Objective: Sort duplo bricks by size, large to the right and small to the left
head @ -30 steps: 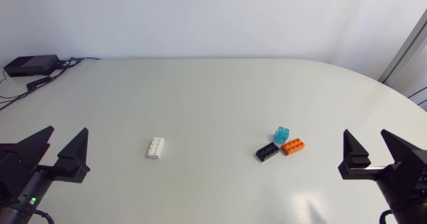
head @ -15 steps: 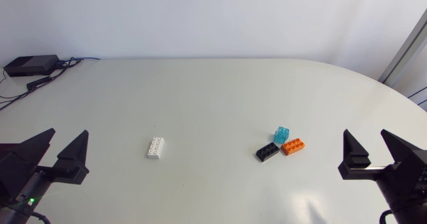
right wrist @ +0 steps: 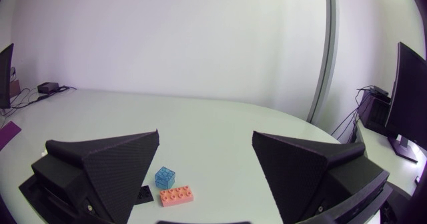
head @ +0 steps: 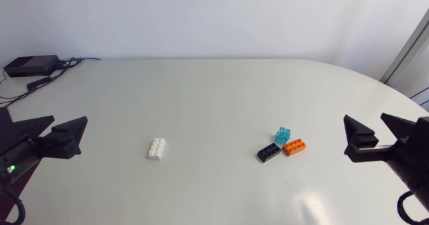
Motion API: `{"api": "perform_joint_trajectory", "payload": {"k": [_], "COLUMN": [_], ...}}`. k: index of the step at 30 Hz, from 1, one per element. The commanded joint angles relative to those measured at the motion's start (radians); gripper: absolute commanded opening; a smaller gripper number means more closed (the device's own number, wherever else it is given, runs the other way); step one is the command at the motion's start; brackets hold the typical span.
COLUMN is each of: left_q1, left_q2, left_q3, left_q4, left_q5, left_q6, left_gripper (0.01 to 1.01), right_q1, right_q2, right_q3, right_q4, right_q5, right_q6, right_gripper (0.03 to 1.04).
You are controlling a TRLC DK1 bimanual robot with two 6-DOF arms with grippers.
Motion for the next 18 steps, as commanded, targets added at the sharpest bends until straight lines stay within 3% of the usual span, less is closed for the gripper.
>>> {"api": "perform_joint_trajectory", "payload": {"k": [1,6,8,18], "left_q1": [-0.009,-0.067,-0.099,-0.262], "left_q2": [0.187,0.488,0.598,1.091], "left_q3": [0.133,0.323,0.372,0.598], "left_q4": [-0.084,-0.225,-0.251,-0.338], "left_q5": [0.001,0.021,0.068,0.07], "left_q6": [-0.013,-0.007,-0.007,-0.068], "left_gripper": [0.954,0.962,0.959,0.957], "right_q1": [0.022,0.034,0.034,0.028], "right_q2": [0.069,0.16,0.188,0.277], "right_q3": [0.059,0.123,0.138,0.192], "right_q4": [-0.036,-0.082,-0.096,-0.223], "right_q5": [-0.007,-0.005,-0.005,-0.01], "right_q6": [0.002,0.045,0.062,0.085], "right_gripper": [1.0,1.0,1.0,1.0]}}
